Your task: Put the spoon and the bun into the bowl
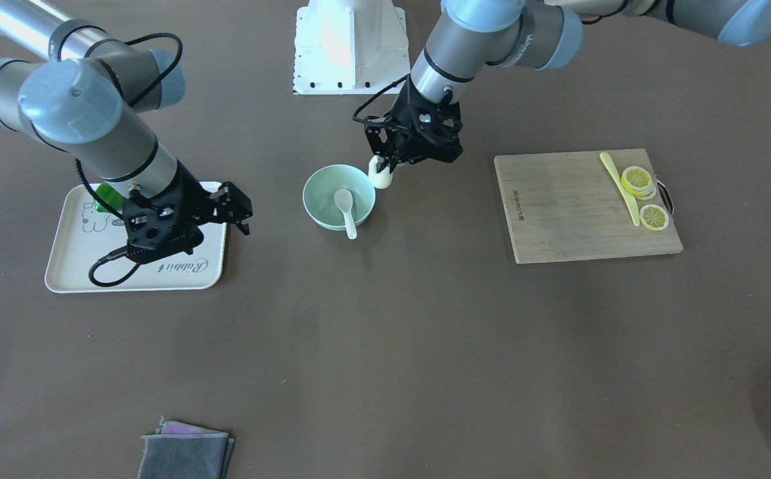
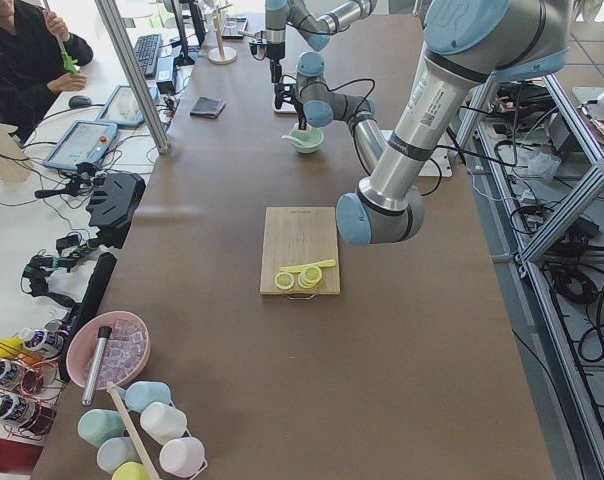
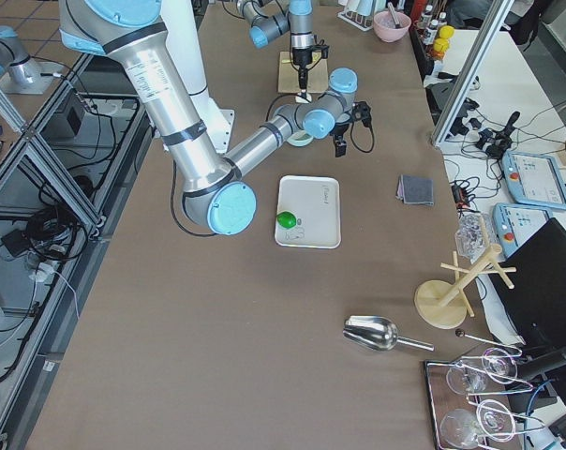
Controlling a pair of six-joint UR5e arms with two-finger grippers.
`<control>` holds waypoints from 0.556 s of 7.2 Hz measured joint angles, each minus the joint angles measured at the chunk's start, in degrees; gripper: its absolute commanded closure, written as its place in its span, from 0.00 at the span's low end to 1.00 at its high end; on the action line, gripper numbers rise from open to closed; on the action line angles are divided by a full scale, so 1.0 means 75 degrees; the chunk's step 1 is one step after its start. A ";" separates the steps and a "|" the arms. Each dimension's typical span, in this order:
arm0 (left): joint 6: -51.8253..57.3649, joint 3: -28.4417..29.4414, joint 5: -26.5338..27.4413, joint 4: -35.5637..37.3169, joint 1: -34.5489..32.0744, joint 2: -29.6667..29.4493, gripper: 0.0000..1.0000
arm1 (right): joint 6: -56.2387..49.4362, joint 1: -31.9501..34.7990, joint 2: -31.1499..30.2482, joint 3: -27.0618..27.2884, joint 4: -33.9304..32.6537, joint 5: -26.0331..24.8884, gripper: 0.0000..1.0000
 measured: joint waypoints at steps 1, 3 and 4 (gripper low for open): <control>-0.0187 0.0341 0.0246 -0.0039 0.0200 -0.0296 1.00 | -0.0329 0.0196 -0.0266 0.0050 0.0011 0.0093 0.00; -0.0307 0.0979 0.0608 -0.0334 0.0354 -0.0703 0.01 | -0.0966 0.0482 -0.0684 0.0108 0.0028 0.0114 0.00; -0.0297 0.1201 0.0689 -0.0567 0.0371 -0.0756 0.02 | -0.1194 0.0597 -0.0845 0.0113 0.0034 0.0097 0.00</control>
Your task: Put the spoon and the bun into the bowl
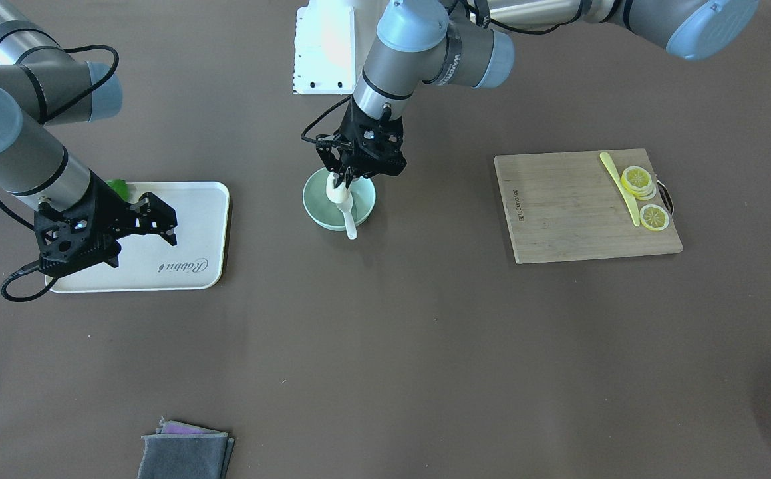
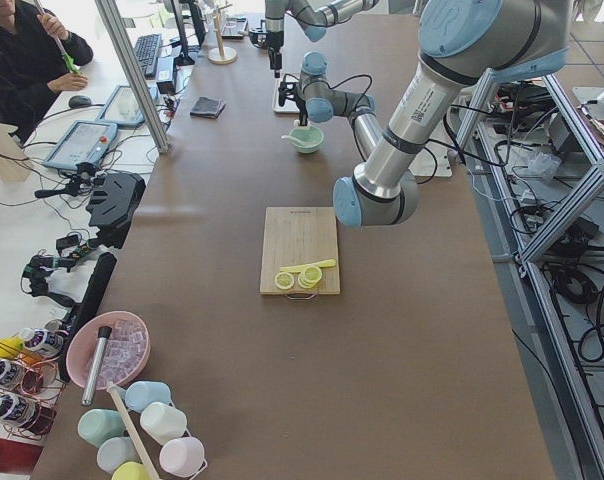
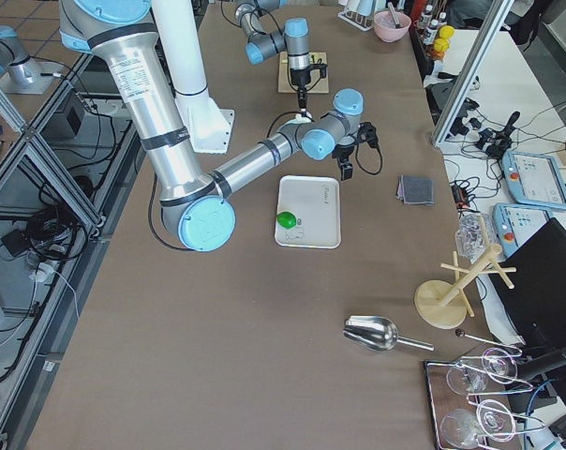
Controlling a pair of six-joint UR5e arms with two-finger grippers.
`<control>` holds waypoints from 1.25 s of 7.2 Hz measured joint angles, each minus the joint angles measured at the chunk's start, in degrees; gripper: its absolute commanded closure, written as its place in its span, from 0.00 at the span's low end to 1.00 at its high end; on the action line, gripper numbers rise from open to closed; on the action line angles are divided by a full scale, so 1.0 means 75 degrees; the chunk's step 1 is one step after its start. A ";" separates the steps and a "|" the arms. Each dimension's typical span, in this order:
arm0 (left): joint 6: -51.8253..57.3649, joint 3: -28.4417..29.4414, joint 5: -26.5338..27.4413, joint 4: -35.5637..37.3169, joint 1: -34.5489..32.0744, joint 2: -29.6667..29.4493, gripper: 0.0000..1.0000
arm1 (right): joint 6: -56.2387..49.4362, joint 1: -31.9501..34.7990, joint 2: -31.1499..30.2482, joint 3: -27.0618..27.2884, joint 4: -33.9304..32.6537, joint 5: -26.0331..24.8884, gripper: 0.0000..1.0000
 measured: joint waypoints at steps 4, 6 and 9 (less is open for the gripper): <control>0.0055 0.0000 0.0196 -0.0203 0.0003 0.0030 0.02 | -0.0163 0.0299 -0.0278 -0.0011 0.0022 -0.0050 0.00; 0.0225 -0.0149 0.0508 -0.0197 -0.0024 0.0208 0.02 | -0.0156 0.0515 -0.0361 0.0004 -0.0019 -0.0058 0.00; 0.0260 -0.0599 0.0589 -0.0138 -0.0072 0.0643 0.02 | -0.0161 0.0594 -0.0382 0.0010 -0.0165 -0.0085 0.00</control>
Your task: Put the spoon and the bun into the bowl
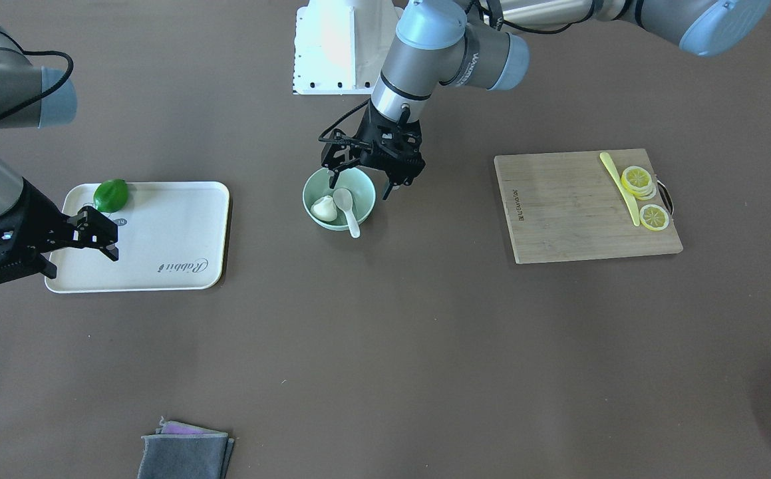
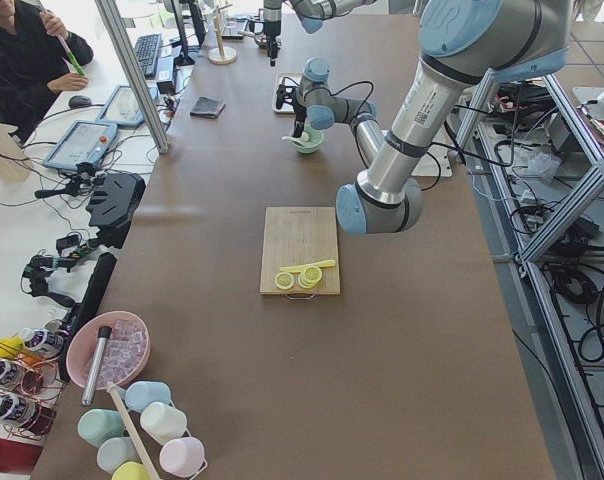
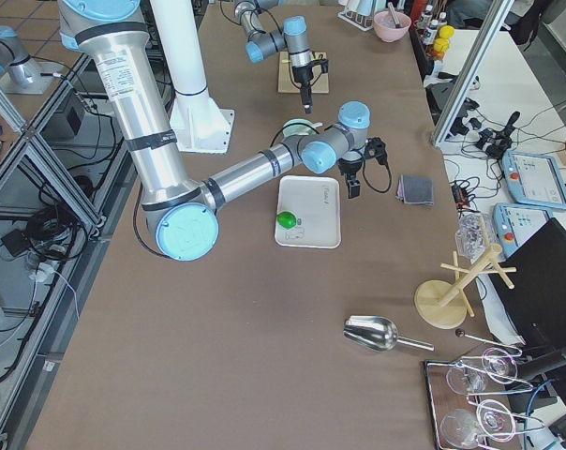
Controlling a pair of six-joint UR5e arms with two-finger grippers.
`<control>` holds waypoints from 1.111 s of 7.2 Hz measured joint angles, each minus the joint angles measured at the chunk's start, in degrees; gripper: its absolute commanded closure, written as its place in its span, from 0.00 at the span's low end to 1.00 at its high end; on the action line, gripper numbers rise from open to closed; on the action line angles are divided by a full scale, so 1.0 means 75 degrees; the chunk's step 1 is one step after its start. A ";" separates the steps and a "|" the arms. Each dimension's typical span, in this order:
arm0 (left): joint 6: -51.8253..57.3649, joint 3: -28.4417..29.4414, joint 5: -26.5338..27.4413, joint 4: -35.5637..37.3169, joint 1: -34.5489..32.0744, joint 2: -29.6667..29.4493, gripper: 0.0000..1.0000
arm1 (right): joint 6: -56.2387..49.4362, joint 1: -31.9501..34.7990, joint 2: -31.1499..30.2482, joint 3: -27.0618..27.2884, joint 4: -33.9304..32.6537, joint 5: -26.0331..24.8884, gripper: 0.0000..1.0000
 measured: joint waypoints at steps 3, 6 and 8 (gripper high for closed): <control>0.2270 -0.1797 -0.0245 0.1702 -0.1108 0.1338 0.02 | -0.0788 0.0394 -0.0063 0.0092 -0.0924 -0.0023 0.00; 0.4660 -0.2597 -0.0580 0.3403 -0.3129 0.2864 0.02 | -0.2987 0.1435 -0.0714 0.0444 -0.2351 0.0004 0.00; 0.5992 -0.2142 -0.2019 0.3376 -0.5071 0.3595 0.02 | -0.3654 0.2359 -0.1383 0.0482 -0.2520 0.0152 0.00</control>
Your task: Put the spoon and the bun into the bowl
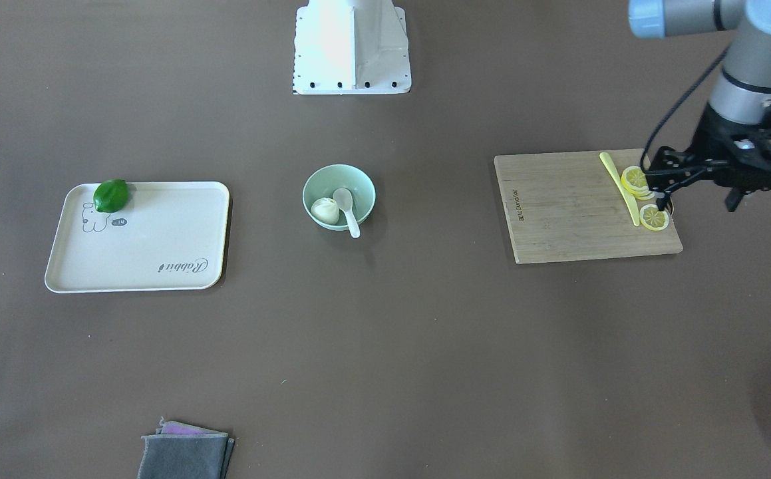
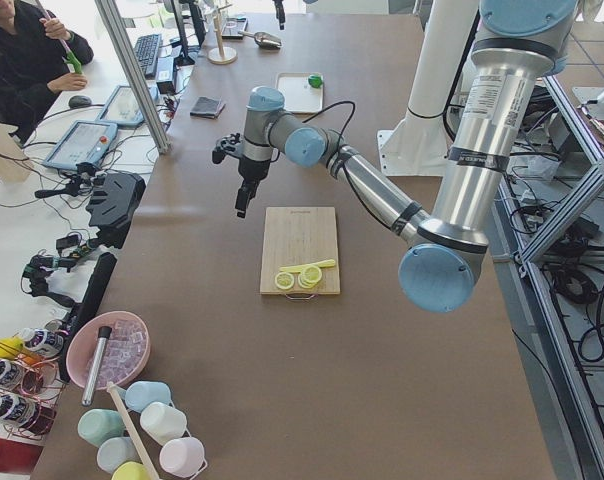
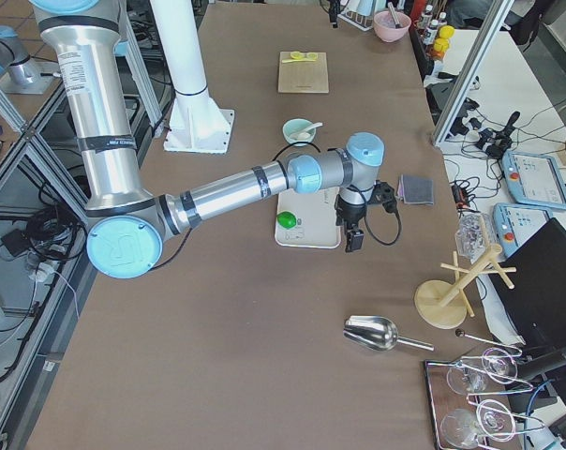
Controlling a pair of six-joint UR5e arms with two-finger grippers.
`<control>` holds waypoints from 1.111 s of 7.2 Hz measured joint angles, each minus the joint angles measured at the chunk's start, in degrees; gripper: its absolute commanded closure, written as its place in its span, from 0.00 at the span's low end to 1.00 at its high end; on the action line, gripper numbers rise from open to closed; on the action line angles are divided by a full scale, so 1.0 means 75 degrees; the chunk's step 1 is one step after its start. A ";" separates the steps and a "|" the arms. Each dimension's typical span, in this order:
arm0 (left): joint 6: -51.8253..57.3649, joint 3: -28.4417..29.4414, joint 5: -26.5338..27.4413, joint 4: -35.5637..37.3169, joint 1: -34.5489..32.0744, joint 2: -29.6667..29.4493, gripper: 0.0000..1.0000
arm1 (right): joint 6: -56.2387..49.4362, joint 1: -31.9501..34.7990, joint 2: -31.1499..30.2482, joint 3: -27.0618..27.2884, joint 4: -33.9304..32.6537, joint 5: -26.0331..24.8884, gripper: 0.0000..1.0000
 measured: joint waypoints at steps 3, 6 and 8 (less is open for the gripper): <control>0.1146 0.1048 -0.1336 -0.1559 -0.2010 0.0980 0.02 | -0.0128 0.1098 -0.0576 -0.0045 -0.0058 0.0863 0.00; 0.1780 0.1576 -0.1376 -0.2287 -0.2559 0.1765 0.02 | -0.0137 0.1231 -0.0933 -0.0122 -0.0007 0.0911 0.00; 0.1930 0.1542 -0.1428 -0.2099 -0.2734 0.1965 0.02 | -0.0137 0.1236 -0.1018 -0.0246 0.0005 0.0837 0.00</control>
